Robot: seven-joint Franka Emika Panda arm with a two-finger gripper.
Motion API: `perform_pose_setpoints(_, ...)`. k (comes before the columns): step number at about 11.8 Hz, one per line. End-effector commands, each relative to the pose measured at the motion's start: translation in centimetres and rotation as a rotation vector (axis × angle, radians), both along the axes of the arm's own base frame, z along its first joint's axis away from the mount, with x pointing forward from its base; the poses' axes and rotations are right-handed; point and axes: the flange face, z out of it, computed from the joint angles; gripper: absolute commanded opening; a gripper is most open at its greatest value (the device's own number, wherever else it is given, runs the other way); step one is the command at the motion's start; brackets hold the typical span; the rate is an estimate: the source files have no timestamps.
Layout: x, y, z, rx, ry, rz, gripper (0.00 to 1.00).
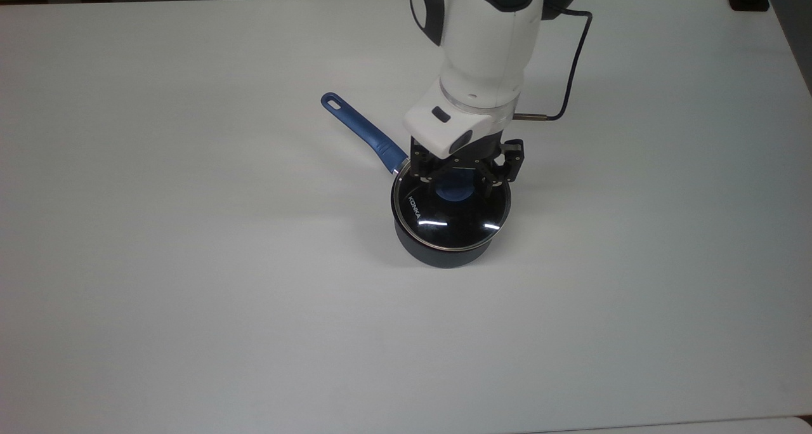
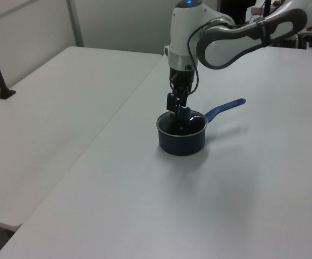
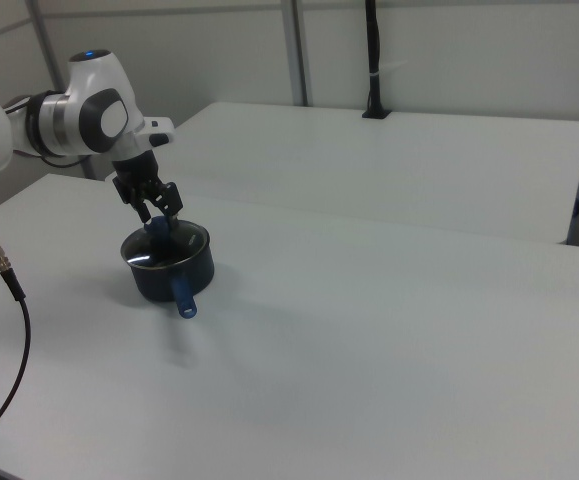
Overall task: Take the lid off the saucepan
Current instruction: 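Close the gripper on the blue knob of the glass lid, then lift the glass lid off the pot and carry it beside the saucepan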
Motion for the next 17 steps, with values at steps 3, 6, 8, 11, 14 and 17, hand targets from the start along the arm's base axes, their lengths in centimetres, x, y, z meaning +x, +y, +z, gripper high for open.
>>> perform_pose_setpoints(3, 0.0, 1.0, 0.1, -0.007, -0.018, 0.015, 0.52)
perform_pose_setpoints(6, 0.2, -0.1, 1.5, -0.009, -0.036, 0.006, 0.38)
perform_pose_setpoints(8, 0.2, -0.4, 2.0, -0.014, -0.046, 0.005, 0.38)
perform_pose_setpoints(11, 0.2, -0.9, 3.2, -0.048, -0.07, 0.015, 0.38)
perform_pose_setpoints(14, 0.8, -5.0, 4.9, -0.093, -0.098, -0.016, 0.37)
perform_pose_setpoints(17, 1.4, -10.8, 4.2, -0.143, -0.079, -0.036, 0.37)
